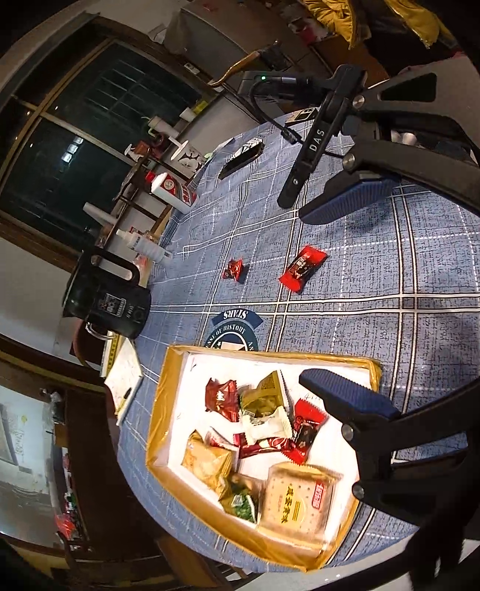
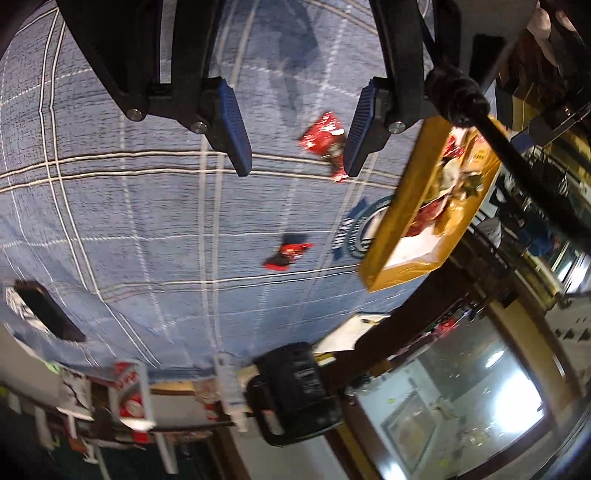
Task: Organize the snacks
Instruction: 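Grasp a red candy with the right tool while the left tool approaches another red candy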
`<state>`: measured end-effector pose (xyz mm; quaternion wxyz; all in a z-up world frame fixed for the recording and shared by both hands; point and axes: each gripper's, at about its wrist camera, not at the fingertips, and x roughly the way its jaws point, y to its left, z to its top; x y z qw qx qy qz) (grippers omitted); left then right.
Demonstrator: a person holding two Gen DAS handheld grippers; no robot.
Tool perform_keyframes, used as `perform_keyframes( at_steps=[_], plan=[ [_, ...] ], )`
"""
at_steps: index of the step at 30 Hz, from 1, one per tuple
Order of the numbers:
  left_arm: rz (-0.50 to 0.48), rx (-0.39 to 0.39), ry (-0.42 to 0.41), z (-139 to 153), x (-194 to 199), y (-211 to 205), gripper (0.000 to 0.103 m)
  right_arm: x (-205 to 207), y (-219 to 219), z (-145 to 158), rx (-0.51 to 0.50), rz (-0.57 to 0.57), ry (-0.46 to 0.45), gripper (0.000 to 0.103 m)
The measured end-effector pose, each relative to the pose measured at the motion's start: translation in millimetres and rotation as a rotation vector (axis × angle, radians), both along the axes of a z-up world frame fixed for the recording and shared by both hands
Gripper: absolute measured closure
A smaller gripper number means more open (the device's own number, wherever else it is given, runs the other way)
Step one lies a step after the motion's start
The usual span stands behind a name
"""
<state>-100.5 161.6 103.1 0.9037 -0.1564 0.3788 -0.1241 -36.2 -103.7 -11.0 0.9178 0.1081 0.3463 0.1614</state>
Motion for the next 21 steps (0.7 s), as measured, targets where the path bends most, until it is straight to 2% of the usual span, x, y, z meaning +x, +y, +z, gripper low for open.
perform_keyframes(
  at_steps=[4, 8, 12, 16, 21],
  plan=[
    [0.013, -0.004, 0.005, -9, 3, 5, 0.022, 8, -13, -2, 0.003, -0.034, 0.007, 0.052],
    [0.001, -0.008, 0.048, -22, 14, 6, 0.022, 29, -17, -4, 0.002, -0.062, 0.027, 0.051],
    [-0.010, -0.004, 0.046, -26, 15, 5, 0.022, 56, -3, -5, -0.010, -0.038, 0.041, 0.051],
    [-0.014, 0.052, 0.031, -27, 11, -2, 0.022, 93, 20, -7, -0.020, -0.032, 0.073, 0.051],
    [-0.024, 0.076, 0.017, -26, 3, -6, 0.022, 138, 41, -15, -0.050, -0.075, 0.123, 0.051]
  ],
)
